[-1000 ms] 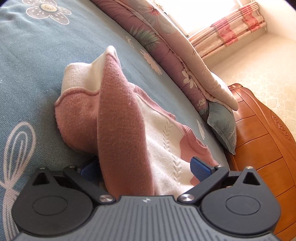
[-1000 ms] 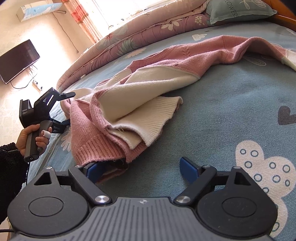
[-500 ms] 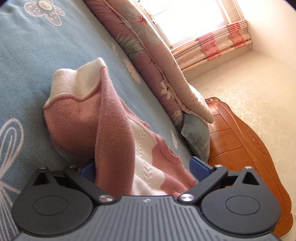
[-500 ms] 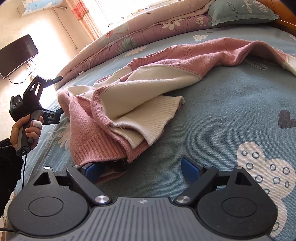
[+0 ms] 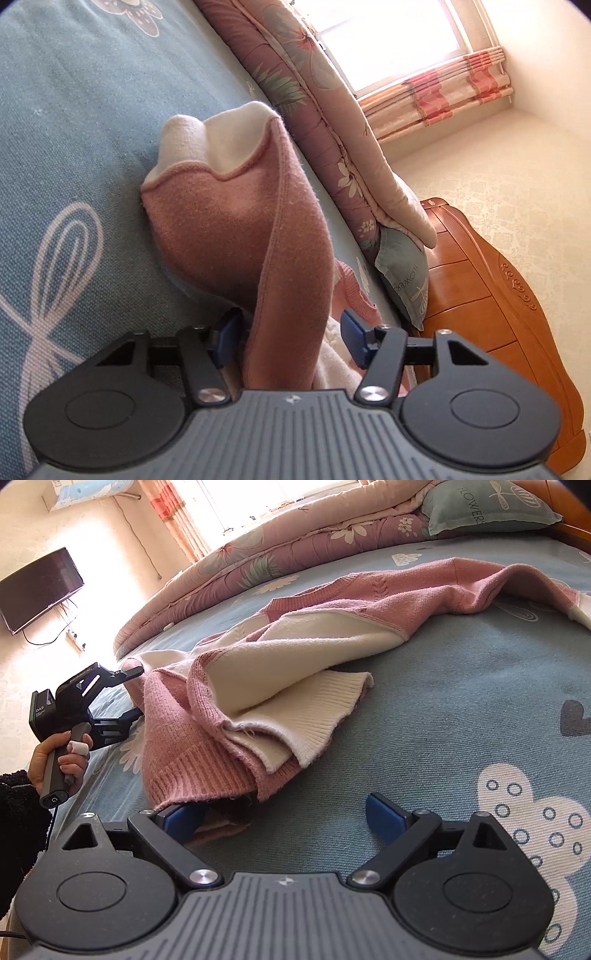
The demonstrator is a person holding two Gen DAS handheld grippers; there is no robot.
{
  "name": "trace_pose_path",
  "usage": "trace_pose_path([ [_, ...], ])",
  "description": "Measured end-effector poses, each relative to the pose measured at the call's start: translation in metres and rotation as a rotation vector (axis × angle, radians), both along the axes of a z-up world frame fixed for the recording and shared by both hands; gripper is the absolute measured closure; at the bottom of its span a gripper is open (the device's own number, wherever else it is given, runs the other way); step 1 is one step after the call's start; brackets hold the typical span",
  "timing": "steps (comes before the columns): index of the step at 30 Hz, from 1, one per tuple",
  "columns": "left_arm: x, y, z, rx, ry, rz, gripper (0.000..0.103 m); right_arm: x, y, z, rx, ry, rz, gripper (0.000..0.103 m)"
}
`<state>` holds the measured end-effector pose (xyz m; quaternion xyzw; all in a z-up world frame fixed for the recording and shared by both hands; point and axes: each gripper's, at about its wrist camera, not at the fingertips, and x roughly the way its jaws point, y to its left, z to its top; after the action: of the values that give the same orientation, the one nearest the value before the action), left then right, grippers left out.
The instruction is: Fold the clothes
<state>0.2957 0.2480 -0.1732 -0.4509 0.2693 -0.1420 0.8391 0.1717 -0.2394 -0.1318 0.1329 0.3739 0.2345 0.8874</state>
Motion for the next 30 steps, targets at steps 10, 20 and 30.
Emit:
trace_pose_path([
  [10, -0.007, -0.004, -0.009, 0.024, -0.020, -0.039, 0.074, -0.001, 0.002, 0.000, -0.003, -0.005, 0.014, 0.002],
  [20, -0.029, -0.008, 0.017, 0.083, 0.037, 0.001, 0.092, -0.002, 0.006, 0.002, -0.040, 0.001, 0.014, 0.002],
  [30, -0.077, 0.057, 0.091, 0.273, 0.027, 0.098, 0.093, -0.003, 0.008, 0.008, -0.071, 0.033, -0.009, 0.002],
])
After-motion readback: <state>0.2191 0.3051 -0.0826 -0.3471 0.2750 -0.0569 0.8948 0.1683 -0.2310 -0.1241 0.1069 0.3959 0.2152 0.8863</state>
